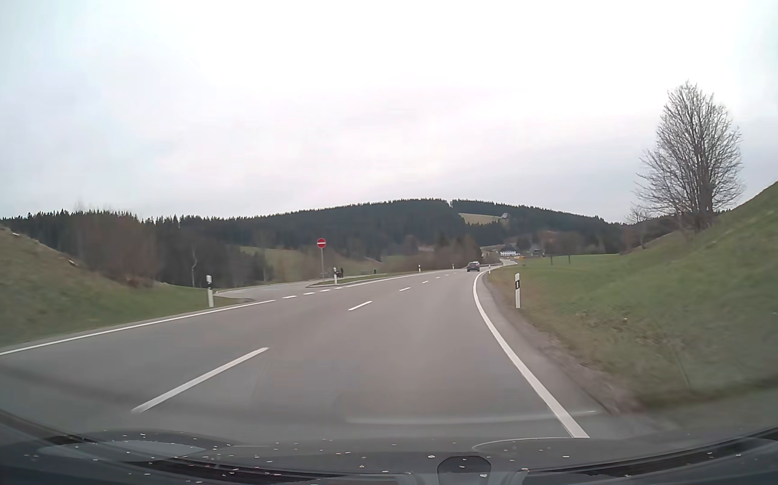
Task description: Follow the waypoints while adhering to traffic rules and regulations
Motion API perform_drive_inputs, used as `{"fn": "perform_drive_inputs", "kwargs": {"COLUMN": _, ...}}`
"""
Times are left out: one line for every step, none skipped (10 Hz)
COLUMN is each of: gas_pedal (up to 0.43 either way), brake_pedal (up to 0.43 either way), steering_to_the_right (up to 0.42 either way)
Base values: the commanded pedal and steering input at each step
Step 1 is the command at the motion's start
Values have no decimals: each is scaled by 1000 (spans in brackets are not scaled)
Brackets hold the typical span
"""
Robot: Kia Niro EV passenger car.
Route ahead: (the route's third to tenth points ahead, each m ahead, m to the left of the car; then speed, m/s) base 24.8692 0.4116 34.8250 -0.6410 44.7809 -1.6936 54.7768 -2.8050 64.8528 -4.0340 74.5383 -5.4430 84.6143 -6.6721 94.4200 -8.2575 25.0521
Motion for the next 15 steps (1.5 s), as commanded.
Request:
{"fn": "perform_drive_inputs", "kwargs": {"gas_pedal": 0, "brake_pedal": 0, "steering_to_the_right": 14}}
{"fn": "perform_drive_inputs", "kwargs": {"gas_pedal": 0, "brake_pedal": 0, "steering_to_the_right": 14}}
{"fn": "perform_drive_inputs", "kwargs": {"gas_pedal": 0, "brake_pedal": 0, "steering_to_the_right": 14}}
{"fn": "perform_drive_inputs", "kwargs": {"gas_pedal": 0, "brake_pedal": 0, "steering_to_the_right": 14}}
{"fn": "perform_drive_inputs", "kwargs": {"gas_pedal": 0, "brake_pedal": 0, "steering_to_the_right": 14}}
{"fn": "perform_drive_inputs", "kwargs": {"gas_pedal": 0, "brake_pedal": 24, "steering_to_the_right": 14}}
{"fn": "perform_drive_inputs", "kwargs": {"gas_pedal": 0, "brake_pedal": 55, "steering_to_the_right": 14}}
{"fn": "perform_drive_inputs", "kwargs": {"gas_pedal": 0, "brake_pedal": 55, "steering_to_the_right": 14}}
{"fn": "perform_drive_inputs", "kwargs": {"gas_pedal": 0, "brake_pedal": 61, "steering_to_the_right": 13}}
{"fn": "perform_drive_inputs", "kwargs": {"gas_pedal": 0, "brake_pedal": 73, "steering_to_the_right": 13}}
{"fn": "perform_drive_inputs", "kwargs": {"gas_pedal": 0, "brake_pedal": 85, "steering_to_the_right": 13}}
{"fn": "perform_drive_inputs", "kwargs": {"gas_pedal": 0, "brake_pedal": 91, "steering_to_the_right": 12}}
{"fn": "perform_drive_inputs", "kwargs": {"gas_pedal": 0, "brake_pedal": 98, "steering_to_the_right": 12}}
{"fn": "perform_drive_inputs", "kwargs": {"gas_pedal": 0, "brake_pedal": 116, "steering_to_the_right": 12}}
{"fn": "perform_drive_inputs", "kwargs": {"gas_pedal": 0, "brake_pedal": 134, "steering_to_the_right": 12}}
